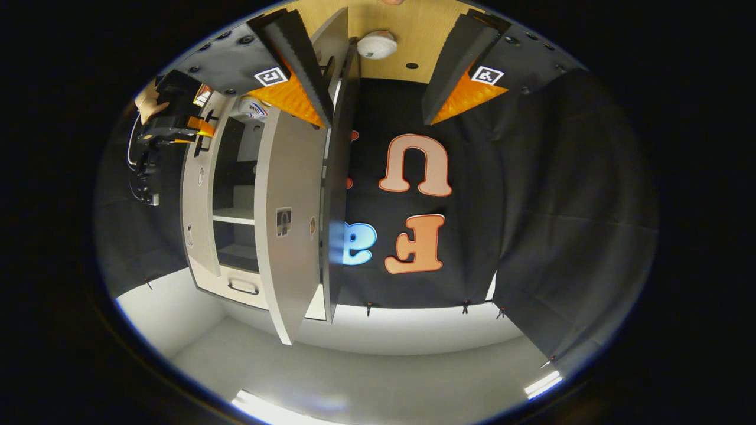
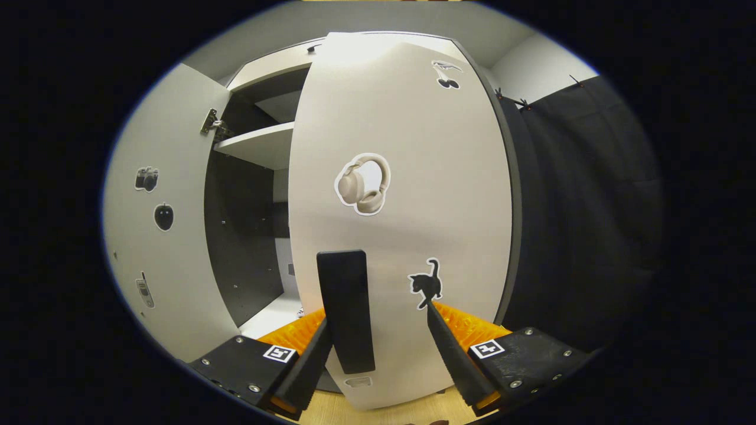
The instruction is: Grab one shoe with the right hand and put it into the shoe cabinet, grab the other shoe with the left hand and put it into the shoe cabinet; then close the right door with the right hand and the left door with the left hand.
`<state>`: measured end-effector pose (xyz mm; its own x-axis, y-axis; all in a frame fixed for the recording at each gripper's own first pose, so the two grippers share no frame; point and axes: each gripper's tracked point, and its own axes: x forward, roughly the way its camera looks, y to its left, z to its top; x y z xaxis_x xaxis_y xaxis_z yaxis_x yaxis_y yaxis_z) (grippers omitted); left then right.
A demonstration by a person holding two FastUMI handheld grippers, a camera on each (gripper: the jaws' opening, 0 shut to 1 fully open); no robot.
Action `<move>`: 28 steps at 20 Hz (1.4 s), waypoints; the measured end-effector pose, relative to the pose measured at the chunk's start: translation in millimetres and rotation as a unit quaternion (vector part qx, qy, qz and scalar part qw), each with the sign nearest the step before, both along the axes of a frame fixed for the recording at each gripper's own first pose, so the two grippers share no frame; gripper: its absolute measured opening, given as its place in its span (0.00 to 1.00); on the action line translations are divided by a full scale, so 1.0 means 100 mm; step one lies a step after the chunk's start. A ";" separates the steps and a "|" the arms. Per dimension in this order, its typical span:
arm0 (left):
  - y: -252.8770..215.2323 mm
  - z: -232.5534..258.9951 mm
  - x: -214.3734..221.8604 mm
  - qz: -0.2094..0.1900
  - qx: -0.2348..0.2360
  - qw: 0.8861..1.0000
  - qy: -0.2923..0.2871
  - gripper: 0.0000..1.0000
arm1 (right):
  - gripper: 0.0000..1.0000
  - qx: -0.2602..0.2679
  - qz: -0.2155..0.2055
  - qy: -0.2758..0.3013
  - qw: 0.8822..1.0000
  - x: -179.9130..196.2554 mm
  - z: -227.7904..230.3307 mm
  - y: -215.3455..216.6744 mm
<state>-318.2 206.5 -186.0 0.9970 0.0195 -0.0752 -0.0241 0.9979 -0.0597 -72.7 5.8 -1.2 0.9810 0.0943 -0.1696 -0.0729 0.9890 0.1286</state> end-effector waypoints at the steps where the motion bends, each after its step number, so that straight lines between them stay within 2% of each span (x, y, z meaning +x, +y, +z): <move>1: -0.04 -0.08 0.05 -0.014 -0.006 1.000 0.008 0.94 | 0.92 0.000 -0.005 0.001 1.000 0.06 0.00 0.03; 8: -0.26 -0.44 0.07 -0.076 -0.032 0.996 0.040 0.96 | 0.92 -0.007 -0.026 0.005 1.000 0.23 -0.02 0.11; 11: -0.31 -0.54 0.13 -0.090 -0.036 0.994 0.052 0.96 | 0.92 -0.007 -0.036 0.010 0.999 0.24 -0.04 0.11; 18: -0.60 -0.66 0.19 -0.137 -0.048 0.987 0.072 0.97 | 0.92 -0.020 -0.041 -0.022 0.999 -0.17 0.24 0.02; 20: -0.57 -0.66 0.18 -0.137 -0.043 0.987 0.069 0.94 | 0.92 -0.024 -0.043 -0.030 0.998 -0.31 0.34 -0.06; 21: -0.59 -0.66 0.19 -0.137 -0.043 0.987 0.070 0.97 | 0.92 -0.024 -0.045 -0.033 0.998 -0.37 0.38 -0.10; 22: -0.59 -0.65 0.19 -0.136 -0.043 0.987 0.070 0.94 | 0.92 -0.024 -0.047 -0.036 0.998 -0.43 0.41 -0.14; 23: -0.58 -0.65 0.20 -0.135 -0.039 0.988 0.071 0.99 | 0.92 -0.023 -0.048 -0.041 0.998 -0.48 0.46 -0.18; 24: -0.56 -0.64 0.20 -0.130 -0.035 0.988 0.069 0.96 | 0.92 -0.022 -0.050 -0.047 0.997 -0.53 0.50 -0.21; 28: -0.58 -0.63 0.21 -0.124 -0.046 0.989 0.069 0.96 | 0.92 -0.021 -0.056 -0.062 0.996 -0.67 0.60 -0.35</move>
